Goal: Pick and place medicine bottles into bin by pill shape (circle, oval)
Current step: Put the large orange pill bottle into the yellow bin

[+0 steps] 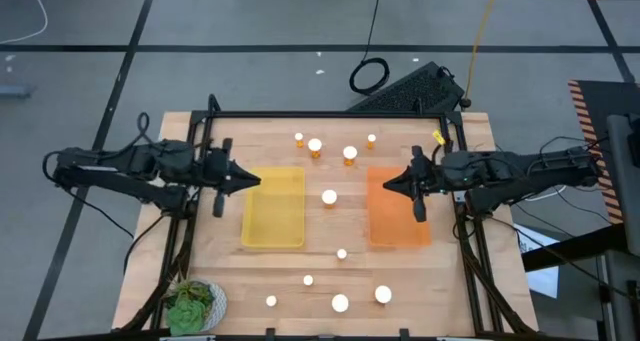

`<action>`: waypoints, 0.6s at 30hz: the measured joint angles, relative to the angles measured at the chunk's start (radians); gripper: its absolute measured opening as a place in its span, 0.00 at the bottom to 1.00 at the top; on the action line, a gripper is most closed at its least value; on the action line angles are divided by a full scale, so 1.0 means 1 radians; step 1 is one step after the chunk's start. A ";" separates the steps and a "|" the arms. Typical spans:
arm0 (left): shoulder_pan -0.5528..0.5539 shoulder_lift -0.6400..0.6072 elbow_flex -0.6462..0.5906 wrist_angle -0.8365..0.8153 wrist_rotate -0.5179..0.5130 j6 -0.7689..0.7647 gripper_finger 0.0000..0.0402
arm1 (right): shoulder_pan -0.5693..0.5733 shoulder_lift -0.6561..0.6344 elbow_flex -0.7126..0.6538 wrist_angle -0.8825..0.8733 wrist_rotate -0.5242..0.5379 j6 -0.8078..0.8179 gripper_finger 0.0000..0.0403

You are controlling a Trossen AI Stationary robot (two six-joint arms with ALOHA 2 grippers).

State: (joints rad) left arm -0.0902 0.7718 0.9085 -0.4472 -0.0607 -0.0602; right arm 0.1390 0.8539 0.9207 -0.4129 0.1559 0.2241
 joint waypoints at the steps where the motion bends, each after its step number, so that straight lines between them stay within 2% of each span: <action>1: 0.000 0.012 0.000 -0.001 0.000 0.002 0.09 | 0.000 0.012 0.000 0.000 0.000 0.002 0.00; 9: 0.000 0.118 0.000 0.023 -0.046 0.000 0.09 | 0.013 0.101 0.000 0.002 -0.003 0.051 0.00; 18: -0.027 0.261 0.000 0.070 -0.076 -0.011 0.09 | 0.115 0.197 0.000 0.083 0.002 0.125 0.00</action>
State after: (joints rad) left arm -0.1175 1.0333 0.9083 -0.3769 -0.1365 -0.0712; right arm 0.2540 1.0507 0.9207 -0.3301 0.1582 0.3490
